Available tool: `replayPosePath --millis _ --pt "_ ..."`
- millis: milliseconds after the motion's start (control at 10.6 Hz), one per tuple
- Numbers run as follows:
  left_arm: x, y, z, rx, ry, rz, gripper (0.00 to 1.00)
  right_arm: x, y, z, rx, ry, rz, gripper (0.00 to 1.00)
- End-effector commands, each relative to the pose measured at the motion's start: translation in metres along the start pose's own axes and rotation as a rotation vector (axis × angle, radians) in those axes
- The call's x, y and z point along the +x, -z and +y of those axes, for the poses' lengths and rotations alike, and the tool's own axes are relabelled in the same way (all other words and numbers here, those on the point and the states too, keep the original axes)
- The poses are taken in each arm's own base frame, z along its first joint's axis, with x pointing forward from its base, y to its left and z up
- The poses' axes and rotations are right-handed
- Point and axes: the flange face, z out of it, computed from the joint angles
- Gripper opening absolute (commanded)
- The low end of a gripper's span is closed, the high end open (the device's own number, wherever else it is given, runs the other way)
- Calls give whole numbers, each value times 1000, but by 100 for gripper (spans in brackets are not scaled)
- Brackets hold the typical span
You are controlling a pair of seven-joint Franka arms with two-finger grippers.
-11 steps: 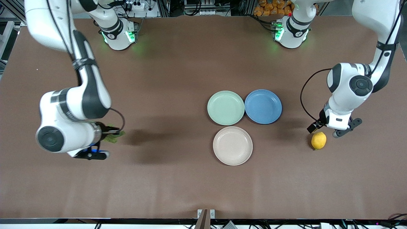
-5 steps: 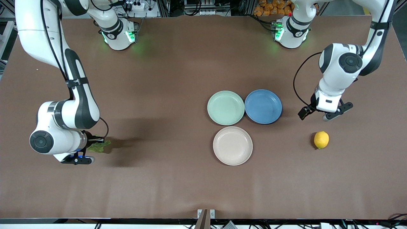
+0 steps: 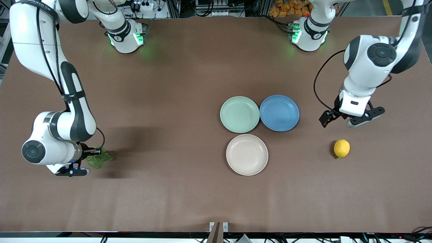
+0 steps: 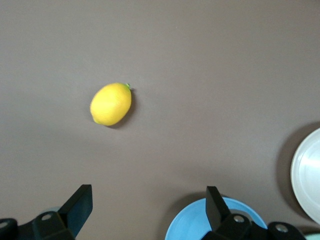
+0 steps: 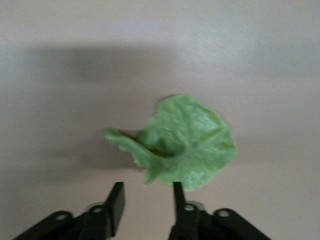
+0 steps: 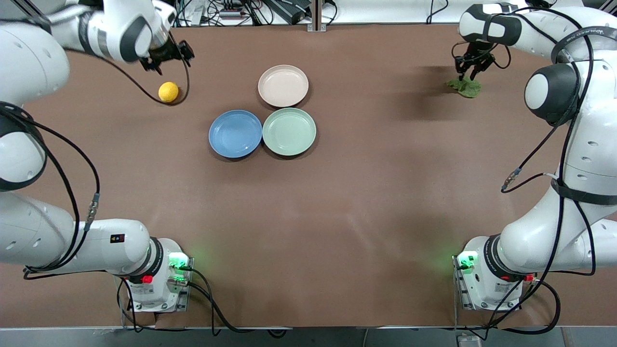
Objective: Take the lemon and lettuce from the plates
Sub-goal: 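Lower the lettuce onto the table and open the right gripper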
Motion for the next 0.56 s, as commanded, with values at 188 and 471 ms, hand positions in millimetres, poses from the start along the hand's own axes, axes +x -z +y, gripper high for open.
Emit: replayPosePath --millis 188,471 --pt "25 91 3 -11 -131 -101 100 -3 100 -5 -43 23 37 100" --pt "45 167 -12 -100 -174 -132 100 -57 244 -10 -29 89 173 100"
